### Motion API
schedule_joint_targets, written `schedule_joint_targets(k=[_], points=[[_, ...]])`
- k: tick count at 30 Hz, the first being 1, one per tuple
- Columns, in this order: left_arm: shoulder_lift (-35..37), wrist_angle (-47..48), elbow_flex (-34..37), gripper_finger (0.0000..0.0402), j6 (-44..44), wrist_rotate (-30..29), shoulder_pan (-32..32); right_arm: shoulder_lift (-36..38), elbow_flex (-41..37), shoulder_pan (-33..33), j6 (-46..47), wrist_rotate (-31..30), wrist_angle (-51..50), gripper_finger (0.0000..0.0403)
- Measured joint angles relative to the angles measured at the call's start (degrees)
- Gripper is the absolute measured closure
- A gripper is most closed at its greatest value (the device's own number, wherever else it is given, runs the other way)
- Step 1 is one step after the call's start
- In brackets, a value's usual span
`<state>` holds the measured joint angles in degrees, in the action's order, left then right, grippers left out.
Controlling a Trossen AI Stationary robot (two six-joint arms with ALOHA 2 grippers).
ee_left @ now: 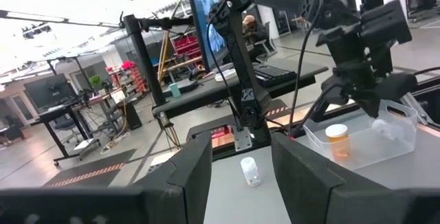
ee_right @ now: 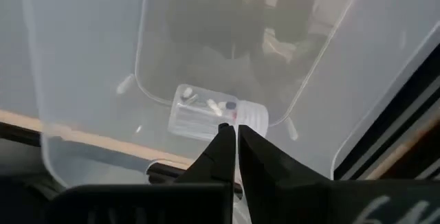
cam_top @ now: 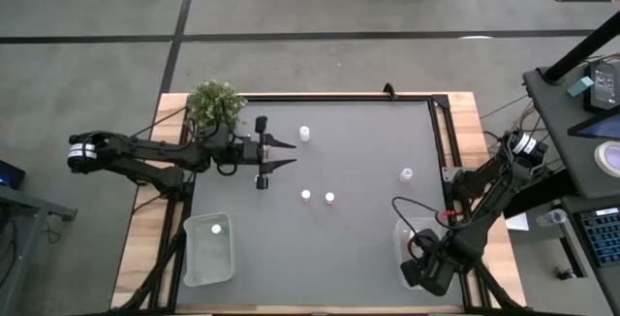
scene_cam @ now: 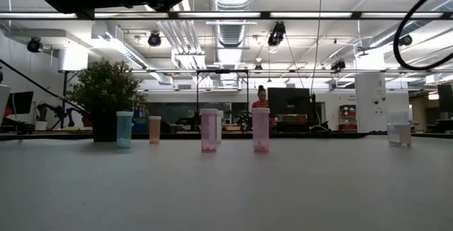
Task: Pick and place medicine bottles into bin by pill shape (circle, oval)
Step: Put the left transparent capsule bottle into the transparent bin
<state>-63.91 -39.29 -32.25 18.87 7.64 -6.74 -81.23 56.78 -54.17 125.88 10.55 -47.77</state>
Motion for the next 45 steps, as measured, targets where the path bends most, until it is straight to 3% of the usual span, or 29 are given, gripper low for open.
schedule_joint_targets(k=[14,18,22,27,45], points=[[0.91,0.87,0.04,0.0268,0.04,-0.61,0.00,0.02,-4.24,0.04,-2.42,0.09,6.43,0.0394],[0.91,0.85,0.04,0.0268,0.04,-0.61,0.00,0.62,-3.83,0.07,-4.13,3.95,6.15,0.0394],[0.91,0.83,0.04,0.0268,0.04,-0.61,0.00,1.63,-3.81,0.07,1.11,8.11,6.14,0.0394],[0.91,0.85,0.07,0.0268,0.10,-0.61,0.00,2.54,-3.81,0.09,5.53,8.05,6.14,0.0394],[1.50,2.33,0.11,0.0268,1.37,-0.61,0.00,-0.17,-4.64,0.09,3.57,7.43,6.82,0.0394]])
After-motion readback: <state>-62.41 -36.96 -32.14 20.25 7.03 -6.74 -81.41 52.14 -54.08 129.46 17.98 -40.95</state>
